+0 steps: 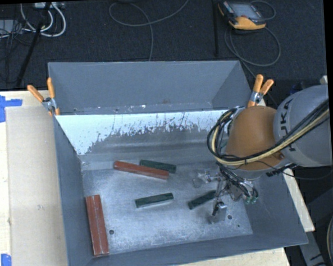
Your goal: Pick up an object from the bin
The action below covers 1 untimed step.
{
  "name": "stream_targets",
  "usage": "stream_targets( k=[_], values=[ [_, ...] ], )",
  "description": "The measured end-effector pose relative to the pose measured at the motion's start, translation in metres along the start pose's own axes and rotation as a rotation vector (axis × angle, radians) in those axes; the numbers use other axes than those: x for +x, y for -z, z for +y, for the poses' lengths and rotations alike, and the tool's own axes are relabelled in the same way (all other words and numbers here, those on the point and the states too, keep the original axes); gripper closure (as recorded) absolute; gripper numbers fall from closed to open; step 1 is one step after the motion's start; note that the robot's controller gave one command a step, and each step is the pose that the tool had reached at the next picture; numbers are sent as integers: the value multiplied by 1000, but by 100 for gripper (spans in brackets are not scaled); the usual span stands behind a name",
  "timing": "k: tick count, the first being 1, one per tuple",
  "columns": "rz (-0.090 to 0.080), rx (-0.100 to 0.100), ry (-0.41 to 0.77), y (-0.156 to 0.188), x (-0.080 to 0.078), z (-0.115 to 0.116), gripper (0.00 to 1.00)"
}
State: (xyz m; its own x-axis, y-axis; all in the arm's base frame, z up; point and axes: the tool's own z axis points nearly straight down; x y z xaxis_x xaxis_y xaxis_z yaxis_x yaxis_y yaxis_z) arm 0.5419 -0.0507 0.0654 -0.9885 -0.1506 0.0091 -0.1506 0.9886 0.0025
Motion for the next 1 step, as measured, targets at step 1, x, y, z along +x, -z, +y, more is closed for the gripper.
stream_targets(
  k=[1],
  values=[
    [-9, 2, 2, 4, -3, 0, 100]
  ],
)
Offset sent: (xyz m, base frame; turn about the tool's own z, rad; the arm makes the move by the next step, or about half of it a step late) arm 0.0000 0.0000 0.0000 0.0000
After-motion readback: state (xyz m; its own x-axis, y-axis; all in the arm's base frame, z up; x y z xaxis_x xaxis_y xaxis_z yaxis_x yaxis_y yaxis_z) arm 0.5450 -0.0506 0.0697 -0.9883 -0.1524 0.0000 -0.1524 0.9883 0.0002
